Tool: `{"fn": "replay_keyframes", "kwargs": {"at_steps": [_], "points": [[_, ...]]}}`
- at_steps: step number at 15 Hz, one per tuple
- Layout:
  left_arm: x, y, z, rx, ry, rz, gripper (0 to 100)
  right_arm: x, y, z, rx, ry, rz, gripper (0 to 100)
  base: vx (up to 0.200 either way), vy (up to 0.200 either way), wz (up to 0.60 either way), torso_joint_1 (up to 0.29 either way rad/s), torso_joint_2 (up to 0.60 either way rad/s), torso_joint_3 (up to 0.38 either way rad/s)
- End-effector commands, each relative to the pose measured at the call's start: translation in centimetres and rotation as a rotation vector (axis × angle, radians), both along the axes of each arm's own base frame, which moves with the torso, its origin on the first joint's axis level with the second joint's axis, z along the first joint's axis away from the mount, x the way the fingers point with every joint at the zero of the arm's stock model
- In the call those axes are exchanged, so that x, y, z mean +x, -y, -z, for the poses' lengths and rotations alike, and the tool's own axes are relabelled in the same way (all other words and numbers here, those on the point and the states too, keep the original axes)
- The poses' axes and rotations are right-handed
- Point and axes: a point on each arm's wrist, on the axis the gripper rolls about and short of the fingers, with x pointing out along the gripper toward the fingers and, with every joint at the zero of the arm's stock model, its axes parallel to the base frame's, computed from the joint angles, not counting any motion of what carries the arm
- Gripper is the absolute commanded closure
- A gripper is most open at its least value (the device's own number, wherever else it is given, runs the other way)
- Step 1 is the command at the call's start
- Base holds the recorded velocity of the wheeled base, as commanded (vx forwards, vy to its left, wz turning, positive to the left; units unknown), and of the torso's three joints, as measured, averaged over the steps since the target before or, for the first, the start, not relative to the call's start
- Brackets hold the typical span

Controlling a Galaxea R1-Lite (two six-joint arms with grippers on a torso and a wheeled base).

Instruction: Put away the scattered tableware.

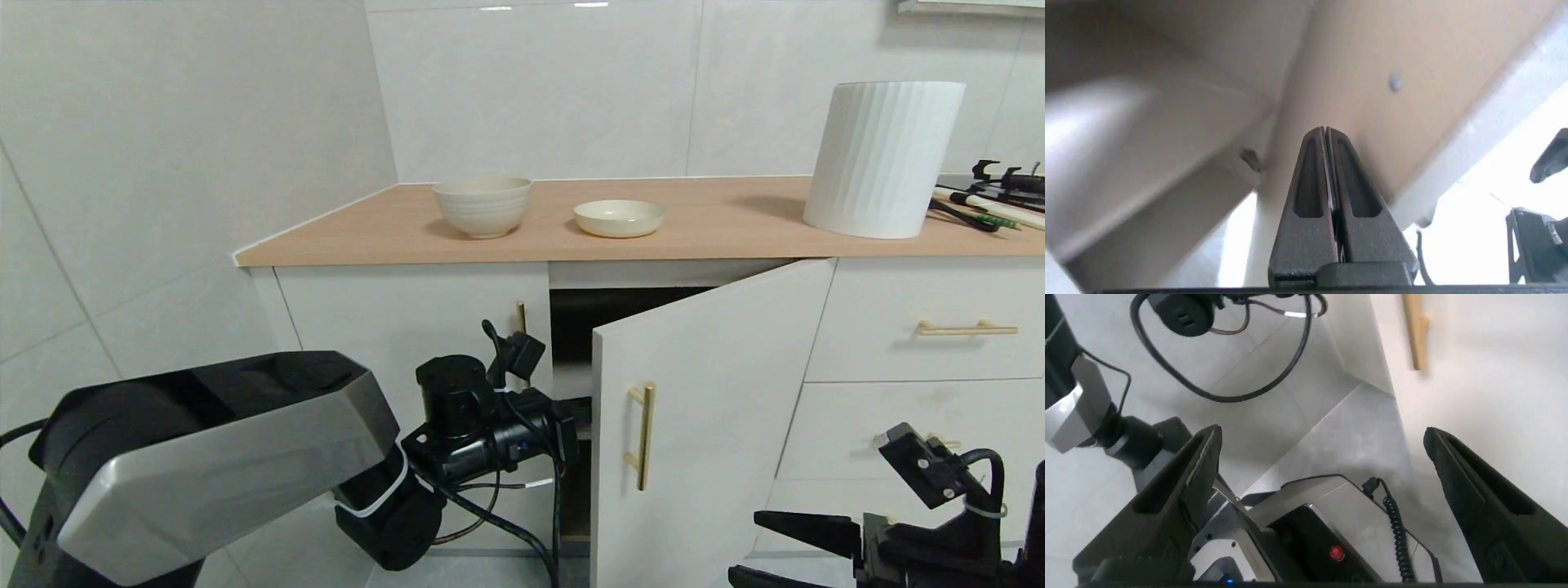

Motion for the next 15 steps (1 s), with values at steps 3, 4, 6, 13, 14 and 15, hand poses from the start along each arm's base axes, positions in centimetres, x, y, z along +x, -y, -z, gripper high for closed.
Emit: {"fn": "replay_keyframes", "kwargs": {"at_steps": [3,4,6,13,14,15], "points": [[0.9,0.7,0.3,0.012,-0.018,0.002,100,-0.2,0.1,0.0,0.001,0.002,-0.003,0,0.000,0.000,0.00,0.000,0.00,0.000],[1.2,0.9,0.4,0.022,-0.033,0.002,100,-0.3,0.0,0.0,0.000,0.000,-0.010,0,0.000,0.000,0.00,0.000,0.00,0.000],[1.5,1.1,0.0,0.028,-0.042,0.002,100,-0.6,-0.2,0.1,-0.004,-0.006,-0.032,0,0.000,0.000,0.00,0.000,0.00,0.000],[2.4,2.7,-1.7,0.033,-0.048,0.022,100,-0.8,-0.1,0.2,-0.005,-0.007,-0.033,0,-0.086,0.000,0.00,0.002,0.00,0.000],[2.4,3.2,-1.7,0.035,-0.051,0.031,100,-0.9,-0.1,0.1,-0.002,-0.002,-0.035,0,0.000,0.000,0.00,0.000,0.00,0.000],[2.3,3.4,-1.7,0.034,-0.049,0.034,100,-0.9,-0.2,0.1,-0.003,-0.003,-0.037,0,0.000,0.000,0.00,0.000,0.00,0.000]]}}
